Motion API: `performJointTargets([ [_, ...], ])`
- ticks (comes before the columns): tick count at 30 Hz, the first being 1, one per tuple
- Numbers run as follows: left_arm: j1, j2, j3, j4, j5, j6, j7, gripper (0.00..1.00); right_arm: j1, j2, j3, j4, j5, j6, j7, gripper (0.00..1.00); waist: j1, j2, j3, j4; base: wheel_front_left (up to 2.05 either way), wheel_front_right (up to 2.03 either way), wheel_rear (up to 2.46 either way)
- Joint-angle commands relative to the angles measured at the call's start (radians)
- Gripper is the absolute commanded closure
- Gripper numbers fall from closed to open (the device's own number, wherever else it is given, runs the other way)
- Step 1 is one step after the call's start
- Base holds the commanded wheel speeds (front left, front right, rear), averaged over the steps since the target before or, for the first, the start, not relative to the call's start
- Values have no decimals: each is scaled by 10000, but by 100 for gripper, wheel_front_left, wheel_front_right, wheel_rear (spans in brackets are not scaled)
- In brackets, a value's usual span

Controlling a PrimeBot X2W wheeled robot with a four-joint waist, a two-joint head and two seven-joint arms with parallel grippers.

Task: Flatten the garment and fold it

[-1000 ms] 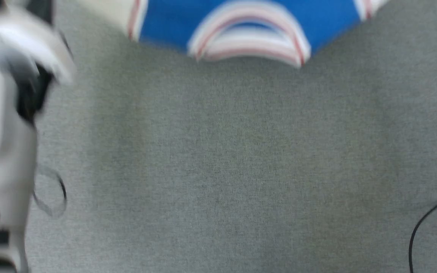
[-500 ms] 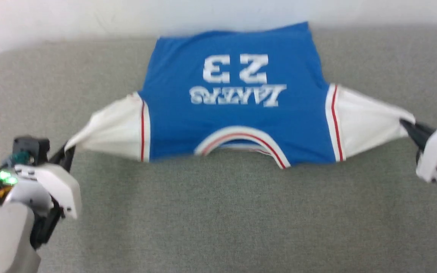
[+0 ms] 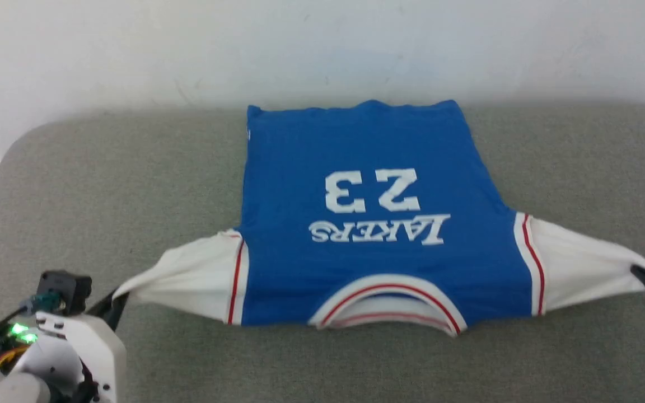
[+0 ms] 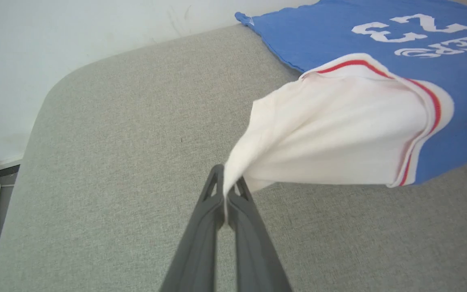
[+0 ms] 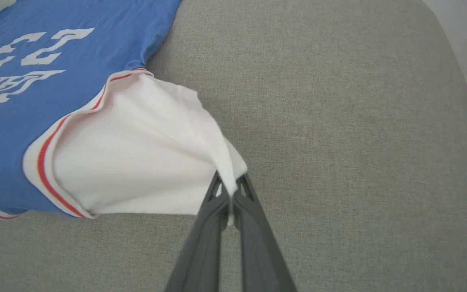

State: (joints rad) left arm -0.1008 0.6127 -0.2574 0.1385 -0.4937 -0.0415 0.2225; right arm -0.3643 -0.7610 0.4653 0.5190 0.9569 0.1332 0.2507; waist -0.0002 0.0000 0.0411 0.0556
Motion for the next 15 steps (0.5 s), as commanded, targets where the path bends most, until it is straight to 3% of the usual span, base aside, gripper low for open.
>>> performJointTargets([
  [1,280,201,69,-145,-59,147,99,100,313,-193,-139,-52,122,-25,150,100,2,0,-220,143,0,0,0],
  [11,2235,554,486,-1813,-792,575,594,100,2519,-806,-1333,-815,331,-25,1878,100,2,0,-402,362,0,0,0],
  [15,2707,513,460,-2146,-974,630,659,100,3106,-656,-2051,-1076,21,-25,2312,100,2,0,-298,426,0,0,0],
])
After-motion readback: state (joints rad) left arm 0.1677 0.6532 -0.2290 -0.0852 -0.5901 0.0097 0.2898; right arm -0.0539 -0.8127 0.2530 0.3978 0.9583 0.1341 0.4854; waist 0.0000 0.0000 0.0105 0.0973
